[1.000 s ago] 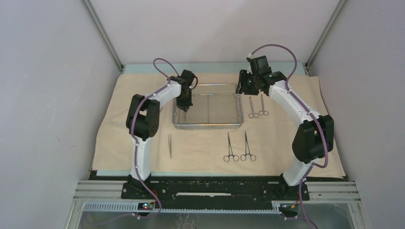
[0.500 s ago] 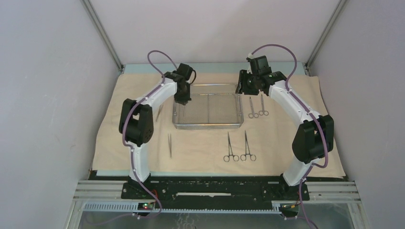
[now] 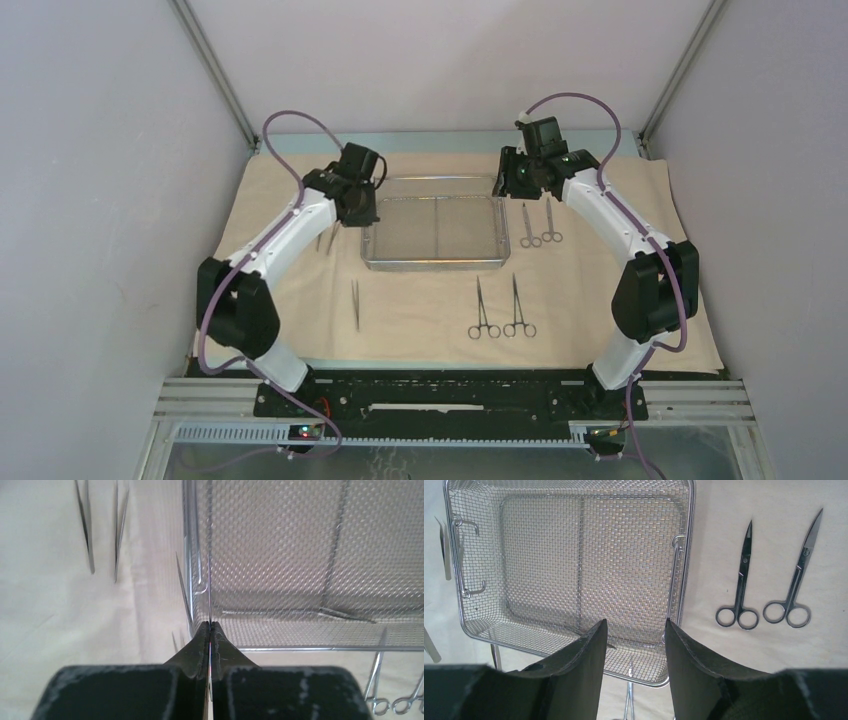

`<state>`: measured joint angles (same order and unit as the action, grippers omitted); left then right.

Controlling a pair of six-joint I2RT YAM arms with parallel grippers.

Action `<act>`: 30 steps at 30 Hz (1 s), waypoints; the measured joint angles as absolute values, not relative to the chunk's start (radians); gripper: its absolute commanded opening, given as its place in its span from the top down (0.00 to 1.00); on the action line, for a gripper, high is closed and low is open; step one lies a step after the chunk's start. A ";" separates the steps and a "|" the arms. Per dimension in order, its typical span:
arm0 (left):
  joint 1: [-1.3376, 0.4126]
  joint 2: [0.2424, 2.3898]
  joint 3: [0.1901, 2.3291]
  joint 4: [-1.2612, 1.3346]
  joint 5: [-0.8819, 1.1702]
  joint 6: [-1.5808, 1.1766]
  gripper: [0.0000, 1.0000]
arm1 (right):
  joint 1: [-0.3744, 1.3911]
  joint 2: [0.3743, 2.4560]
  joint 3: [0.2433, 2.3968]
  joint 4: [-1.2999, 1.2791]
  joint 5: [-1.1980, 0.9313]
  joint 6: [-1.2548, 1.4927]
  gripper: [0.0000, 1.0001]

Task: Open and lay out the surgical kit
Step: Place the medical item in the surgical kit.

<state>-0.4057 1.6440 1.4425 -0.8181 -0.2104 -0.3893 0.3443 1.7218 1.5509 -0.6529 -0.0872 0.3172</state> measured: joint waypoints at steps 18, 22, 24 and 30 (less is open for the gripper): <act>-0.459 1.329 0.929 -0.752 -0.210 -0.537 1.00 | 0.364 1.714 1.551 -0.653 -0.076 0.317 0.45; -0.499 1.341 0.878 -0.718 -0.198 -0.575 1.00 | 0.366 1.714 1.551 -0.653 -0.072 0.317 0.46; -0.510 1.360 0.875 -0.698 -0.191 -0.590 1.00 | 0.368 1.714 1.551 -0.653 -0.070 0.317 0.46; -0.536 1.418 0.865 -0.641 -0.179 -0.623 1.00 | 0.369 1.713 1.551 -0.653 -0.064 0.317 0.45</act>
<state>-0.5358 1.4181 0.8654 -0.6407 -0.1795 -0.6231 0.3691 1.7134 1.5509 -0.6533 -0.0639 0.3168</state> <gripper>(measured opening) 0.004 0.545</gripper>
